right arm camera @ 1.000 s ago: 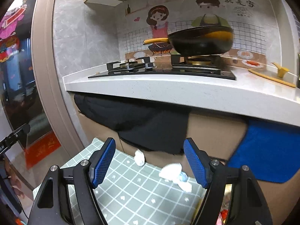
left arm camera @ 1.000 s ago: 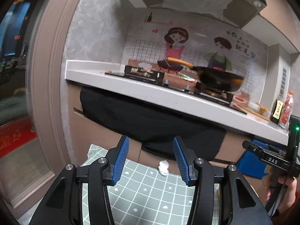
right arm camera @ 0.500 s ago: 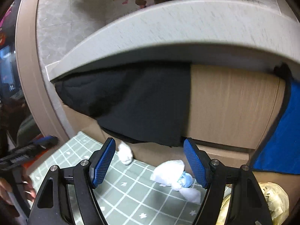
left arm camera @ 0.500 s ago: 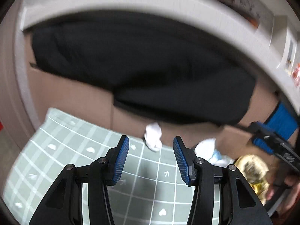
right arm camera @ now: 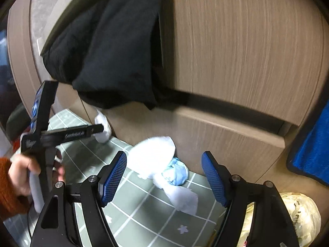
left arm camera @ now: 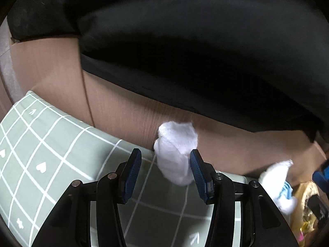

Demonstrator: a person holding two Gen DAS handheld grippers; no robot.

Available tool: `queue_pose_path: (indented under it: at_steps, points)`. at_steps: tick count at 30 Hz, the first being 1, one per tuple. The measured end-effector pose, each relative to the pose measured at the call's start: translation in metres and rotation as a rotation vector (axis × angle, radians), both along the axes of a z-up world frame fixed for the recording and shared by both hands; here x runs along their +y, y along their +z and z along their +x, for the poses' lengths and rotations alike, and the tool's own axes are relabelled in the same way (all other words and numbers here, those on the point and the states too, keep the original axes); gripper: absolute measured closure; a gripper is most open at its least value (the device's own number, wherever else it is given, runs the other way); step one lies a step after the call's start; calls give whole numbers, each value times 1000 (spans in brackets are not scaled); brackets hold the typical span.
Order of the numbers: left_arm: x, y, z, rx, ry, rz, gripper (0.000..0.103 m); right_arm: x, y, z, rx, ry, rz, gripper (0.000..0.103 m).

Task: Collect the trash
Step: 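Grasp a white tissue with the left tool while the right tool grasps the blue-white wipes, then carry the tissue and wipes over the bin and open both tools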

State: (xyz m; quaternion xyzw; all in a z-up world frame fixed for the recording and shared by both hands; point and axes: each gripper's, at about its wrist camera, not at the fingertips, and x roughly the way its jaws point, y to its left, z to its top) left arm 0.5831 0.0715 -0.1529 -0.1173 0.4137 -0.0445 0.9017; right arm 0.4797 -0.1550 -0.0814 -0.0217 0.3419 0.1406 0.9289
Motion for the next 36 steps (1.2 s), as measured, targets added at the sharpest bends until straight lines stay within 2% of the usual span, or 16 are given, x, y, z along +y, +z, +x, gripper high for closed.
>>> queue_pose_path:
  at_steps: [3,5,8,11,16,18,19,21,22,28,36]
  points:
    - [-1,-5,4,16,-1,-43,60,6,-9,6,23,36,-8,30]
    - [-5,-3,1,12,-26,-38,78,12,-19,12,54,69,-25,30]
    - [-7,5,-15,5,-45,-25,87,20,-35,22,97,92,-75,30]
    - [-5,14,-41,4,-59,-20,90,24,-48,32,124,62,-119,30]
    - [-1,32,-89,-2,-86,-30,90,26,-59,49,191,28,-109,31]
    - [0,40,-101,-12,-90,-27,90,28,-60,51,207,22,-113,40]
    - [2,44,-111,-19,-92,-21,90,29,-58,49,208,20,-103,55]
    - [3,53,-121,-35,-91,-8,90,26,-52,43,201,16,-79,58]
    - [2,59,-129,-46,-90,-4,90,26,-45,36,189,26,-55,65]
    - [14,86,-157,-86,-85,-17,90,21,-4,-3,128,60,9,67]
    - [-5,136,-202,-175,-89,-18,90,7,54,-62,22,96,58,67]
